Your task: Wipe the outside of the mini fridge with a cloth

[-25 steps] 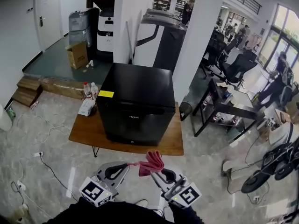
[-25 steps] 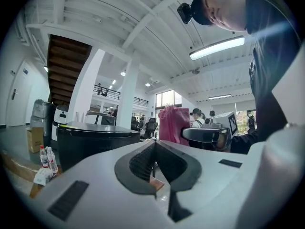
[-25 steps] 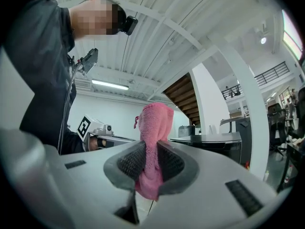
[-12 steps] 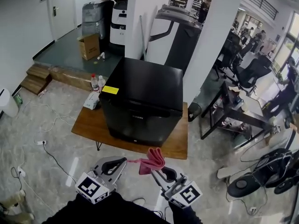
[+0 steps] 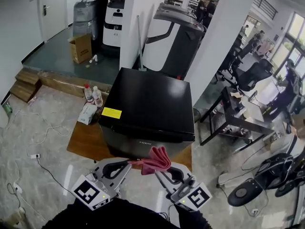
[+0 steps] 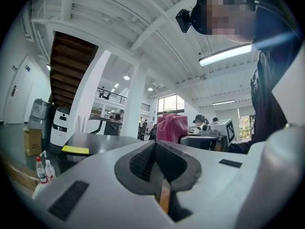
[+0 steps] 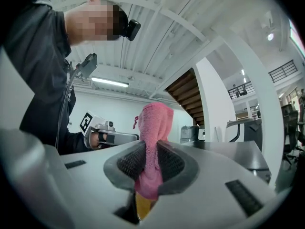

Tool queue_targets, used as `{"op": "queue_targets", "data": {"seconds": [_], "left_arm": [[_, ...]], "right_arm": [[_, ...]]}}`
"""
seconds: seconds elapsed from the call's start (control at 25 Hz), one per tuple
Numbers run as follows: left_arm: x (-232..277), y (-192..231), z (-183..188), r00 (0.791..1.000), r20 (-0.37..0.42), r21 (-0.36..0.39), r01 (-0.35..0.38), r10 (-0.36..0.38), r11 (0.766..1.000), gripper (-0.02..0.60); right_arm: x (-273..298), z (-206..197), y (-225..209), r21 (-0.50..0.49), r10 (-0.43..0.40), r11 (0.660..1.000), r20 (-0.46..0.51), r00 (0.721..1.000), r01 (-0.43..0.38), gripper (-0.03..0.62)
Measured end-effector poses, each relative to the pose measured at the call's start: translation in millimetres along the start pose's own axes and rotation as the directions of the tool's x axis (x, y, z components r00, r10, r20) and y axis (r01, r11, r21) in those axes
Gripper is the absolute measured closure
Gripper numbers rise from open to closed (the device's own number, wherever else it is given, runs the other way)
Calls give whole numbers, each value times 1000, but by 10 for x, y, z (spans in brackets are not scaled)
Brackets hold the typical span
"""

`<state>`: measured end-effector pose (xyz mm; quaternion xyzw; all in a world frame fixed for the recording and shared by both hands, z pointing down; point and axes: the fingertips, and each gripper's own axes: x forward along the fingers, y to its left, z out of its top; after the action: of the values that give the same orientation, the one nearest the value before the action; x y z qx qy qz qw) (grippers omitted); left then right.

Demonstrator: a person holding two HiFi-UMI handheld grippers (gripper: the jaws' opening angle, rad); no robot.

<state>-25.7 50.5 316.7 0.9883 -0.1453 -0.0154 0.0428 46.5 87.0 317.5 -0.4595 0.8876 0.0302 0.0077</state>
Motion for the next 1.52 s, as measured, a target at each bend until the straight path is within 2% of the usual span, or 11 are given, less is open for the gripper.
{"op": "queue_targets", "data": {"seconds": [0.28, 0.44, 0.56, 0.64, 0.76, 0.84, 0.92, 1.0, 1.2, 1.36, 1.52], "left_arm": [[152, 915, 347, 998, -28, -8, 51, -52, 999, 577], [235, 1357, 457, 997, -45, -7, 69, -69, 998, 577], [335, 1703, 560, 998, -45, 23, 37, -36, 999, 577], [410, 1893, 604, 999, -39, 55, 2, 0, 998, 577], [527, 2151, 640, 997, -41, 112, -57, 62, 992, 577], [596, 2317, 632, 993, -54, 130, -102, 110, 986, 577], [668, 2476, 616, 987, -64, 139, -137, 147, 981, 577], [744, 2641, 605, 981, -71, 152, -171, 183, 974, 577], [928, 3059, 626, 963, -74, 163, -246, 261, 955, 577], [1043, 3323, 631, 948, -82, 167, -290, 306, 942, 577], [1163, 3432, 682, 944, -76, 176, -304, 321, 936, 577]], "right_arm": [[898, 253, -502, -63, -63, 996, 2, 998, 63, 530], [1310, 296, -819, -108, -63, 993, -124, 990, 50, 530], [1584, 343, -1188, -142, -43, 990, -257, 966, 6, 530], [1733, 346, -1430, -177, -32, 984, -345, 938, -32, 530], [2019, 299, -1716, -259, -12, 957, -479, 878, -128, 530], [2274, 215, -1867, -336, -4, 916, -552, 834, -219, 530], [2538, 73, -2022, -406, -8, 860, -617, 787, -309, 530], [2776, -90, -2168, -434, -19, 816, -680, 733, -381, 530], [3308, -515, -2394, -439, -24, 747, -768, 639, -499, 530], [3582, -822, -2457, -440, -46, 712, -807, 588, -547, 530], [3630, -1067, -2491, -444, -88, 669, -843, 530, -596, 533]]}}
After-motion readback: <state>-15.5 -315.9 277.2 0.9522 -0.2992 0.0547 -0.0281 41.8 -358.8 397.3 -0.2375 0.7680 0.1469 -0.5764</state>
